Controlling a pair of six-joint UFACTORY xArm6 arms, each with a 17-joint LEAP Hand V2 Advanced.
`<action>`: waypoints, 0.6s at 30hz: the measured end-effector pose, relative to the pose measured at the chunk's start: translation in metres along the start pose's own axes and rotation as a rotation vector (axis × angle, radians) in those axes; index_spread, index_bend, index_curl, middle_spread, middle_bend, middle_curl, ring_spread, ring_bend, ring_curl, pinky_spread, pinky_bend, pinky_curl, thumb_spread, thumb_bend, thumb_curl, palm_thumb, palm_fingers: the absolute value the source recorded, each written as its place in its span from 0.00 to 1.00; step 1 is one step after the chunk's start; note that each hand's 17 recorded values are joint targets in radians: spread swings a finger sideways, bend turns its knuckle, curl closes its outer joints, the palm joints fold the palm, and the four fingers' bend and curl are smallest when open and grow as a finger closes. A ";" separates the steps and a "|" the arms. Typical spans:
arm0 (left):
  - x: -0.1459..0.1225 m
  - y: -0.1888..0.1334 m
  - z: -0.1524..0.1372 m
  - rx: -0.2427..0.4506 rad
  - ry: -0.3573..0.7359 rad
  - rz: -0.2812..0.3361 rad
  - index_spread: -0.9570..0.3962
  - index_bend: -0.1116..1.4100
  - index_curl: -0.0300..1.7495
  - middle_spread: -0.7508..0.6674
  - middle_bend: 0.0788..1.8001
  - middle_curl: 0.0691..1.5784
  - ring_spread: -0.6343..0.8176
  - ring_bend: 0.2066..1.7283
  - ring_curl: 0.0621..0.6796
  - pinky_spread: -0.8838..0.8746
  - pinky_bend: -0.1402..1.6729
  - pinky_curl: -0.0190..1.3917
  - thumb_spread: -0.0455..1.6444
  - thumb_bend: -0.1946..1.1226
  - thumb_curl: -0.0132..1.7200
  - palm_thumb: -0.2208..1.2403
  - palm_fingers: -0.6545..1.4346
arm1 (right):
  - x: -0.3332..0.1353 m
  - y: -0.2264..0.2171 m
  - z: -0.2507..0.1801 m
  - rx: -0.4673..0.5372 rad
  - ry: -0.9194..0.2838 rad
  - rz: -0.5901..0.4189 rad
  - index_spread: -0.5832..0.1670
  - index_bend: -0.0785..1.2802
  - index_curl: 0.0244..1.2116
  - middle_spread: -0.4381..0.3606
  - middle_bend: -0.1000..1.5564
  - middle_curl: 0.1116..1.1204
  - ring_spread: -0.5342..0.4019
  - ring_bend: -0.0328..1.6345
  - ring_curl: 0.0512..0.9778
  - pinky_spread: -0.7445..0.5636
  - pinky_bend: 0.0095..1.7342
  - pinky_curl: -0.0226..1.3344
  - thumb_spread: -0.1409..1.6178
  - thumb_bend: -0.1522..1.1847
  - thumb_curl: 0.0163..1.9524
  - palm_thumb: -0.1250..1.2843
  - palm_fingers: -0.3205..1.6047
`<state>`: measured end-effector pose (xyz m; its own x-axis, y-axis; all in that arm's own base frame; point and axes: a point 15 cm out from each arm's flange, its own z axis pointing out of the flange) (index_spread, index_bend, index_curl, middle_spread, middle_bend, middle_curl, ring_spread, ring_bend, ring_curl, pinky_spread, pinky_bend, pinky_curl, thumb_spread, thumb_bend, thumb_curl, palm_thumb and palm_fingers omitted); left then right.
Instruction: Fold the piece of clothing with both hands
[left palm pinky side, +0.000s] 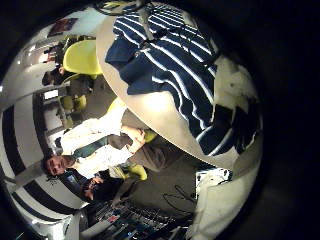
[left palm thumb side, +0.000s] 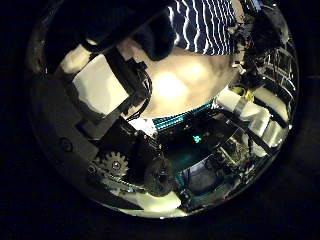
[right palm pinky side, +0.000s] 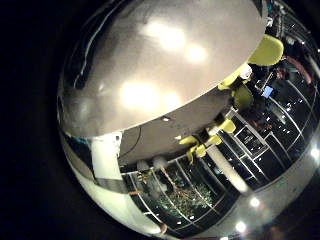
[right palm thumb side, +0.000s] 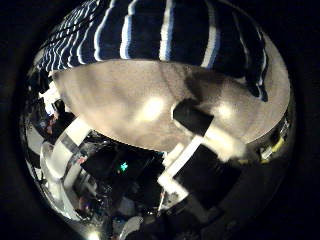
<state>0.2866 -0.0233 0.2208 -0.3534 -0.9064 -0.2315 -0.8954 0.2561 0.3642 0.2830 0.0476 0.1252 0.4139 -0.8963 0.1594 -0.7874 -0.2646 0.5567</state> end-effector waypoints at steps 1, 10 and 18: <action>0.000 0.001 -0.001 0.000 0.000 0.000 0.21 0.32 0.72 0.11 0.50 0.65 0.13 0.80 0.75 0.16 0.75 0.52 0.70 0.14 0.37 0.70 0.74 | 0.000 0.000 -0.001 0.003 0.000 0.005 0.26 0.23 0.34 0.23 0.44 0.55 0.22 0.68 0.50 0.29 0.56 0.29 0.68 0.12 0.19 0.61 0.61; -0.004 0.012 -0.008 0.003 -0.006 -0.005 0.20 0.29 0.78 0.10 0.50 0.66 0.13 0.79 0.75 0.16 0.75 0.53 0.70 0.14 0.37 0.70 0.74 | 0.012 -0.009 -0.025 0.129 -0.016 0.049 0.15 0.59 0.58 0.19 0.63 0.74 0.24 0.73 0.62 0.32 0.69 0.42 0.73 0.12 0.21 0.70 0.77; -0.008 0.035 -0.018 0.000 -0.006 0.010 0.21 0.25 0.82 0.10 0.49 0.67 0.13 0.79 0.74 0.16 0.74 0.53 0.71 0.14 0.37 0.70 0.75 | 0.038 0.036 -0.064 0.200 -0.038 0.084 0.23 0.77 0.75 0.24 0.76 0.84 0.26 0.80 0.76 0.38 0.75 0.55 0.83 0.14 0.23 0.76 0.70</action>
<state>0.2632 -0.0130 0.2514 -0.3640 -0.9018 -0.2328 -0.8918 0.2654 0.3663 0.2997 0.0268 0.2033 0.3282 -0.9300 0.1654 -0.8950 -0.2502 0.3694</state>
